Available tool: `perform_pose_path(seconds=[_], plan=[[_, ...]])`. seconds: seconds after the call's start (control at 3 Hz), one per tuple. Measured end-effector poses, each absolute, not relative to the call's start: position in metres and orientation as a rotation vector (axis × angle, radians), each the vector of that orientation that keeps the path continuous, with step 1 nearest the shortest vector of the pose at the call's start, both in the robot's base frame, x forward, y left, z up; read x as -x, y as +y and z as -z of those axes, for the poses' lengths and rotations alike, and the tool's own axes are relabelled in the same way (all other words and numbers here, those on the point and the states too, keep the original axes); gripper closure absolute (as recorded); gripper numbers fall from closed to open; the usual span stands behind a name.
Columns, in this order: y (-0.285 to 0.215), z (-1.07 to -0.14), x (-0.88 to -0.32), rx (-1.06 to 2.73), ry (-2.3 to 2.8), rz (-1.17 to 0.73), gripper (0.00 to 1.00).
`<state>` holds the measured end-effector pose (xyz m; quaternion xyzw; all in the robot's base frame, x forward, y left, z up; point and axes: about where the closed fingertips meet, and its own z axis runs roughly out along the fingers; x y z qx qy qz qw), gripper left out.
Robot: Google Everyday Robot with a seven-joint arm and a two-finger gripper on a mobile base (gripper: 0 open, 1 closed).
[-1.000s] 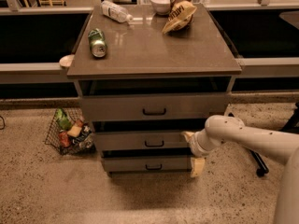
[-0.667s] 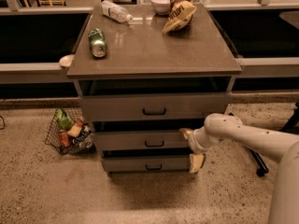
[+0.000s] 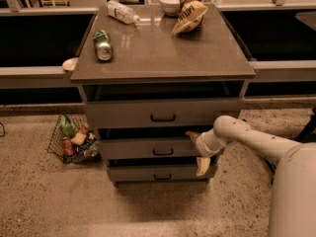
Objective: Open middle drawer
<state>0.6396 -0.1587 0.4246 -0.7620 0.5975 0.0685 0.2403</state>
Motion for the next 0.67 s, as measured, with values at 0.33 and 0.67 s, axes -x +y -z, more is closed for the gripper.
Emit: perform_pose_path(seconds=[0.33, 0.67], plan=[[-0.156, -0.413, -0.656, 2.068, 1.614, -0.217, 0.00], [-0.148, -0.401, -0.668, 2.060, 1.593, -0.261, 0.25]])
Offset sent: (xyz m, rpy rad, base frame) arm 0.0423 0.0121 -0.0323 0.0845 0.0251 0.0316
